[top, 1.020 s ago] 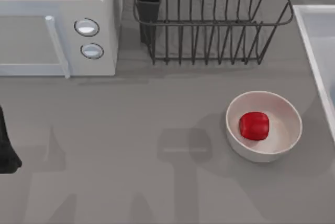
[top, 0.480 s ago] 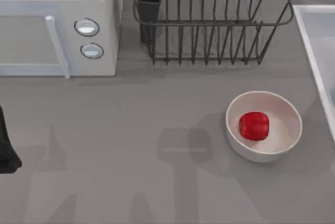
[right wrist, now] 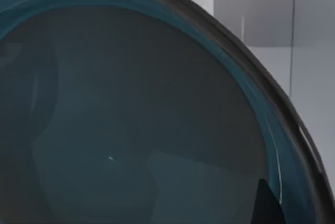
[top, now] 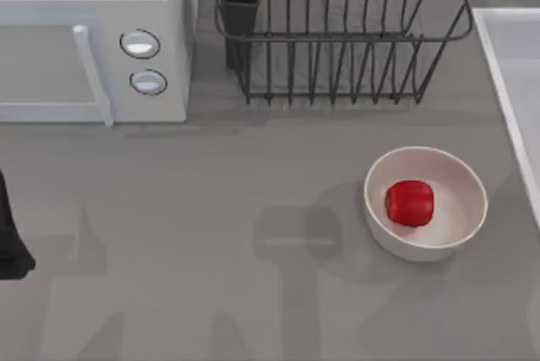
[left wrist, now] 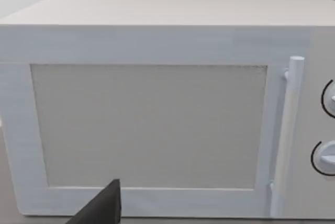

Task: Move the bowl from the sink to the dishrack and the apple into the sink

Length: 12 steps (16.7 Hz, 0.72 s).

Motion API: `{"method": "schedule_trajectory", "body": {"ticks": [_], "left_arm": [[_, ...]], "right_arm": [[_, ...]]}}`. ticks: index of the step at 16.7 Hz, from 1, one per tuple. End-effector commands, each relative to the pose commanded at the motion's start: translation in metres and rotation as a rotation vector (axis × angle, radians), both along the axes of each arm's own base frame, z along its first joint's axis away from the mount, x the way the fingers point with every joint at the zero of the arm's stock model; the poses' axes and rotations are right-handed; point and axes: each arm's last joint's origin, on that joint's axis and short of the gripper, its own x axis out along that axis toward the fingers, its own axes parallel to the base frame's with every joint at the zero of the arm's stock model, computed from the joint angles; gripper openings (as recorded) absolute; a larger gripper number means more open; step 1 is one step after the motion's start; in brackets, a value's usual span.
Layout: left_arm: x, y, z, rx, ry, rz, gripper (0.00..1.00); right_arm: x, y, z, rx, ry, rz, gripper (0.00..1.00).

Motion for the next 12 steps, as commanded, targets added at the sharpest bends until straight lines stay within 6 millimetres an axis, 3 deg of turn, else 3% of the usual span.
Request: {"method": "schedule_trajectory", "body": {"ticks": [2, 5, 9, 12], "left_arm": [[0.0, 0.0, 0.0, 0.0, 0.0, 0.0, 1.0], [0.0, 0.0, 0.0, 0.0, 0.0, 0.0, 1.0], [0.0, 0.0, 0.0, 0.0, 0.0, 0.0, 1.0], [0.0, 0.0, 0.0, 0.0, 0.0, 0.0, 1.0]], "right_arm": [[-0.027, -0.015, 0.042, 0.0, -0.005, -0.017, 0.0], [-0.085, -0.024, 0.112, 0.002, 0.003, -0.02, 0.0], [-0.174, -0.007, 0.188, 0.005, 0.024, 0.012, 0.0], [-0.231, 0.017, 0.223, 0.002, 0.028, 0.037, 0.0]]}}
